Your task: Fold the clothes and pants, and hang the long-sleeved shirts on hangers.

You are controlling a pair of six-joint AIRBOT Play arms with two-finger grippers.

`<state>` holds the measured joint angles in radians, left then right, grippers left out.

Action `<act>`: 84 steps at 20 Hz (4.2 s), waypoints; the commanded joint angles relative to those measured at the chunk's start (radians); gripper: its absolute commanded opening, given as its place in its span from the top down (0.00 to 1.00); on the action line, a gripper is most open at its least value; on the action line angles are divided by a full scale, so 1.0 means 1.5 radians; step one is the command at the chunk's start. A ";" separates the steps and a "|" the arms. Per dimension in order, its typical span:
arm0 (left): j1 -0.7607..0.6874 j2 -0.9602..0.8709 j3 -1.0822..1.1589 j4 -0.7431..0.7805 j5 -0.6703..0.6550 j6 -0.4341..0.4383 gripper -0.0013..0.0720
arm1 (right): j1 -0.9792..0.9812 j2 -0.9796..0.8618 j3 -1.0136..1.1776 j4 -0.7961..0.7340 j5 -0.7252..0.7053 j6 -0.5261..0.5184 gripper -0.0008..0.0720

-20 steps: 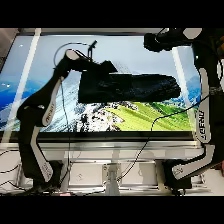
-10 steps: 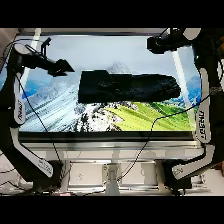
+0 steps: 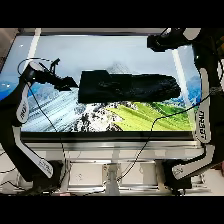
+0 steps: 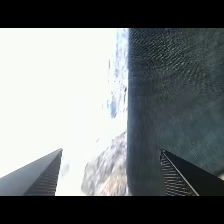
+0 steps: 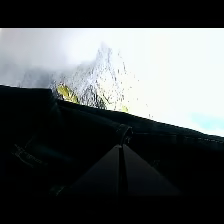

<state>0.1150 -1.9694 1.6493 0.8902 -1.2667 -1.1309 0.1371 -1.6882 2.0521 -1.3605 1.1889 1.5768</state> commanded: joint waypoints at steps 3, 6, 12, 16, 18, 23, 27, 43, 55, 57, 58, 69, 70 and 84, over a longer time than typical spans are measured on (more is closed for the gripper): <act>-0.064 -0.047 -0.009 -0.076 0.042 0.026 0.17 | 0.001 0.001 0.000 0.017 -0.007 0.002 0.92; -0.087 -0.050 -0.009 -0.093 0.056 0.034 0.46 | 0.001 0.001 0.000 0.024 -0.007 0.002 0.92; -0.095 -0.023 0.033 -0.067 0.002 0.038 0.95 | 0.000 0.001 0.000 0.030 0.010 -0.002 0.92; -0.080 0.066 0.162 0.166 -0.086 -0.092 0.96 | 0.001 0.001 0.000 0.033 0.045 -0.016 0.92; -0.080 0.113 0.233 0.248 -0.134 -0.125 0.96 | 0.001 0.001 0.000 0.033 0.065 -0.016 0.92; -0.080 0.231 0.275 0.279 -0.128 -0.144 0.96 | 0.001 0.001 0.000 0.034 0.123 -0.018 0.92; -0.083 0.251 0.275 0.282 -0.145 -0.170 0.96 | 0.001 0.001 -0.016 0.080 0.100 -0.017 0.92; -0.121 0.250 0.274 0.281 -0.140 -0.179 0.96 | 0.247 -0.234 -0.123 0.204 -0.314 0.246 0.92; -0.193 0.221 0.235 0.271 -0.011 -0.179 0.95 | 0.312 -0.369 -0.016 0.416 -0.292 0.231 0.92; -0.216 0.196 0.235 0.271 -0.011 -0.179 0.95 | 0.281 -0.359 -0.016 0.388 -0.220 0.206 0.92; -0.230 0.182 0.235 0.262 -0.011 -0.179 0.95 | 0.258 -0.350 -0.016 0.370 -0.168 0.198 0.92; -0.402 0.070 0.235 0.129 0.243 -0.179 0.95 | -0.026 -0.126 -0.016 0.117 0.036 0.134 0.92; -0.417 0.055 0.235 0.129 0.254 -0.179 0.95 | -0.046 -0.109 -0.016 0.117 0.041 0.120 0.92; -0.442 0.001 0.235 0.029 0.243 -0.179 0.03 | -0.137 -0.053 -0.022 0.066 0.058 -0.022 0.84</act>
<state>-0.5560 -1.9903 2.0018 0.9611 -0.8913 -1.4014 -0.0631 -1.7699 2.0201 -1.2388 1.2995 1.5875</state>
